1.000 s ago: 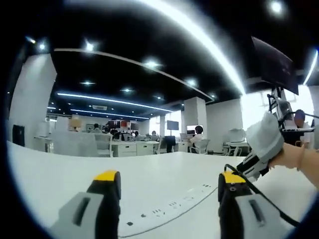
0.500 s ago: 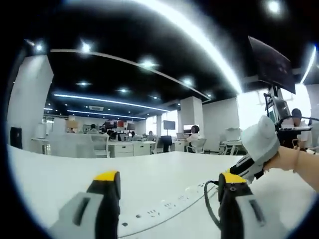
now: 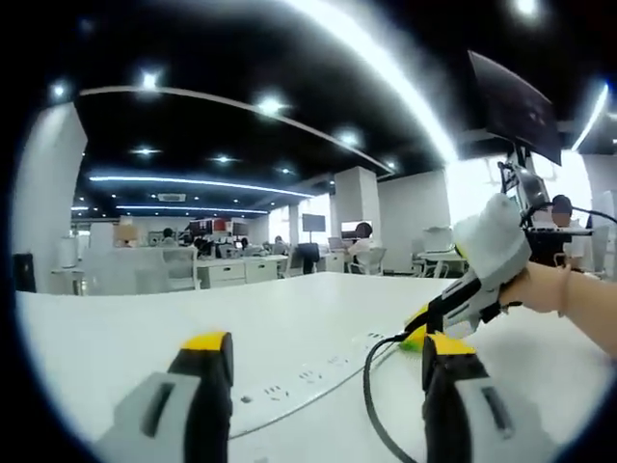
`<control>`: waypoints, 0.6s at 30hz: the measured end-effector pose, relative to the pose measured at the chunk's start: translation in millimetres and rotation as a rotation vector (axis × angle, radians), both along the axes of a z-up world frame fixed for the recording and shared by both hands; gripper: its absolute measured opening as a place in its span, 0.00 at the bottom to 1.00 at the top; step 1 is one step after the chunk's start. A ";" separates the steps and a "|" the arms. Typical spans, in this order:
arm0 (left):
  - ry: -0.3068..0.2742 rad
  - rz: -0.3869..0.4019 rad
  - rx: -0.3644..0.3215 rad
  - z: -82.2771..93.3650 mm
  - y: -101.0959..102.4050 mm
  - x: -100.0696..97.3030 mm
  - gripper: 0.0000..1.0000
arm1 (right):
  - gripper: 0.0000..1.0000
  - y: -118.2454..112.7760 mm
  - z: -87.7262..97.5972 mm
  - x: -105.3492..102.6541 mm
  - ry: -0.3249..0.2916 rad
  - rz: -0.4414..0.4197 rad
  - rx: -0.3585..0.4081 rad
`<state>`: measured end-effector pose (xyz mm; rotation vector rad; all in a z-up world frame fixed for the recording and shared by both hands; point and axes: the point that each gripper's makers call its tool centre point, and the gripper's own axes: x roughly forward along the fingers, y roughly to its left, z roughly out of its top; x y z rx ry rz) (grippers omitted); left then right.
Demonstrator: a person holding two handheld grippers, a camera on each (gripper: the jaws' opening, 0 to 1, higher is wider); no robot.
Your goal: Locate the USB plug end of the data cable currently connected to the USB port on the desk. Grip the plug, withdraw it from the port, and place it onto the desktop.
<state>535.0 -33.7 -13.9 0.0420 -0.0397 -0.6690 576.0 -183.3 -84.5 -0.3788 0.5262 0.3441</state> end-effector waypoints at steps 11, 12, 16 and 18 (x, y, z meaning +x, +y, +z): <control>0.017 0.004 0.018 -7.1 -0.7 2.9 0.79 | 0.29 9.4 -0.2 1.4 0.001 0.050 0.055; 0.020 0.006 0.015 -8.2 -0.3 3.7 0.80 | 0.30 9.0 0.0 1.8 -0.001 0.052 0.054; 0.029 0.010 0.009 -10.9 -0.7 5.3 0.80 | 0.30 6.4 3.7 5.1 -0.044 0.056 0.041; 0.033 0.006 0.015 -13.0 -2.5 5.2 0.80 | 0.30 6.0 4.9 5.9 -0.054 0.056 0.051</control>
